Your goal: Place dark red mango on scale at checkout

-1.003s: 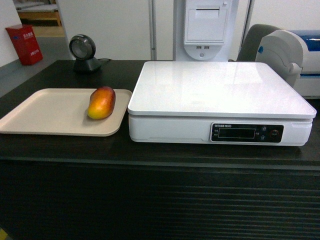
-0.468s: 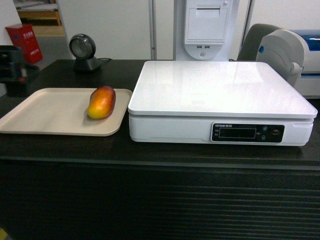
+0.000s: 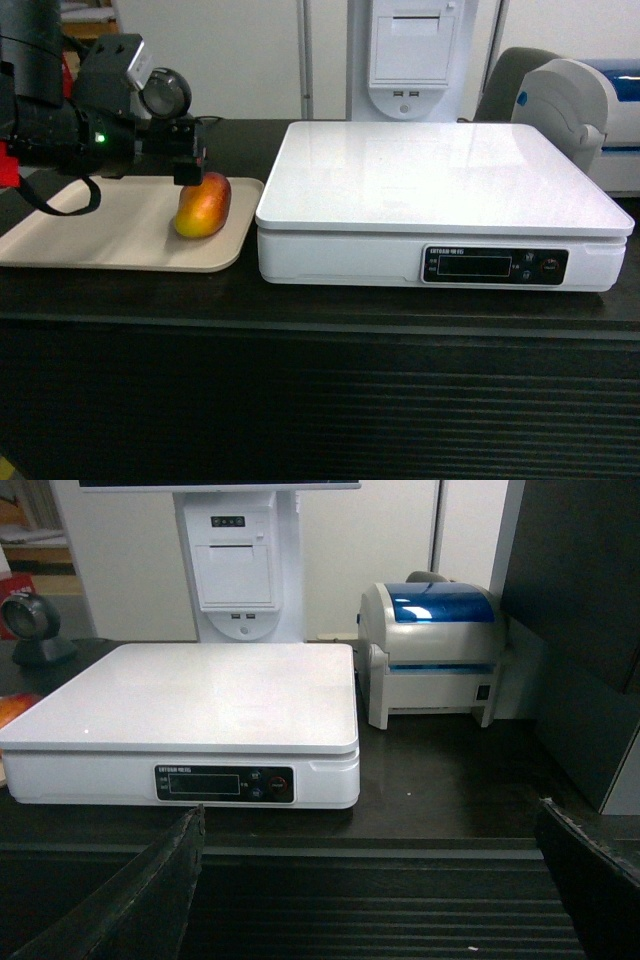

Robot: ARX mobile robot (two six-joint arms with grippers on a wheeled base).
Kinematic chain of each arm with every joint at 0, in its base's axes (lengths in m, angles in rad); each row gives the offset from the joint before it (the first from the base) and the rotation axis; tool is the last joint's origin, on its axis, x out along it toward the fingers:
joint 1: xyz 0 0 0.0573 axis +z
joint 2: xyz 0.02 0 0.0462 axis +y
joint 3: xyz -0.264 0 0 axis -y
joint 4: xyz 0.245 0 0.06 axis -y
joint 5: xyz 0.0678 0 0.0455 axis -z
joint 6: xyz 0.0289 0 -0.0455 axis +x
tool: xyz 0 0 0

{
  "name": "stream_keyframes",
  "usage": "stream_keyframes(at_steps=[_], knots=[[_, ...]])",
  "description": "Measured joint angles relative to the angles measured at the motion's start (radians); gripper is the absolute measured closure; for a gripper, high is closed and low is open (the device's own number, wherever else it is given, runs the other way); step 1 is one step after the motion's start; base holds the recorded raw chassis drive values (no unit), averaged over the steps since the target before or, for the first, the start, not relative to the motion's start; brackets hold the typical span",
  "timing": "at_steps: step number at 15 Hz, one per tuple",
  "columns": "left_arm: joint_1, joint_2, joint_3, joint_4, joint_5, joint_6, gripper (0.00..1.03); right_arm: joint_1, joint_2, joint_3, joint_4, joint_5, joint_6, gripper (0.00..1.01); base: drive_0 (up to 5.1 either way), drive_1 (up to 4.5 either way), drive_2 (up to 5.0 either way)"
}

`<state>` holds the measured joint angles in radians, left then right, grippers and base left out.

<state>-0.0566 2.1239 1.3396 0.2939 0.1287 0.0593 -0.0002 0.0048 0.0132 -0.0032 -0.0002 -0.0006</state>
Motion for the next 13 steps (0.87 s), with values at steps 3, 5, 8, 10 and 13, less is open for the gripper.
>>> stream_keyframes(at_steps=[3, 5, 8, 10, 13], knots=[[-0.006, 0.121, 0.192, -0.113, -0.004, -0.027, 0.05, 0.0, 0.0, 0.0, 0.0, 0.0, 0.0, 0.03, 0.0, 0.0, 0.0], [-0.013, 0.166, 0.266, -0.166, -0.006, -0.034, 0.05, 0.0, 0.0, 0.0, 0.0, 0.0, 0.0, 0.03, 0.0, 0.0, 0.0], [-0.022, 0.239, 0.351, -0.257, -0.017, -0.037, 0.05, 0.0, 0.0, 0.0, 0.0, 0.0, 0.0, 0.03, 0.0, 0.0, 0.0], [-0.023, 0.249, 0.361, -0.276, -0.021, -0.037, 0.05, 0.0, 0.0, 0.0, 0.0, 0.0, 0.0, 0.03, 0.0, 0.0, 0.0], [-0.027, 0.263, 0.373, -0.297, -0.028, -0.035, 0.05, 0.0, 0.0, 0.0, 0.0, 0.0, 0.0, 0.03, 0.0, 0.0, 0.0]])
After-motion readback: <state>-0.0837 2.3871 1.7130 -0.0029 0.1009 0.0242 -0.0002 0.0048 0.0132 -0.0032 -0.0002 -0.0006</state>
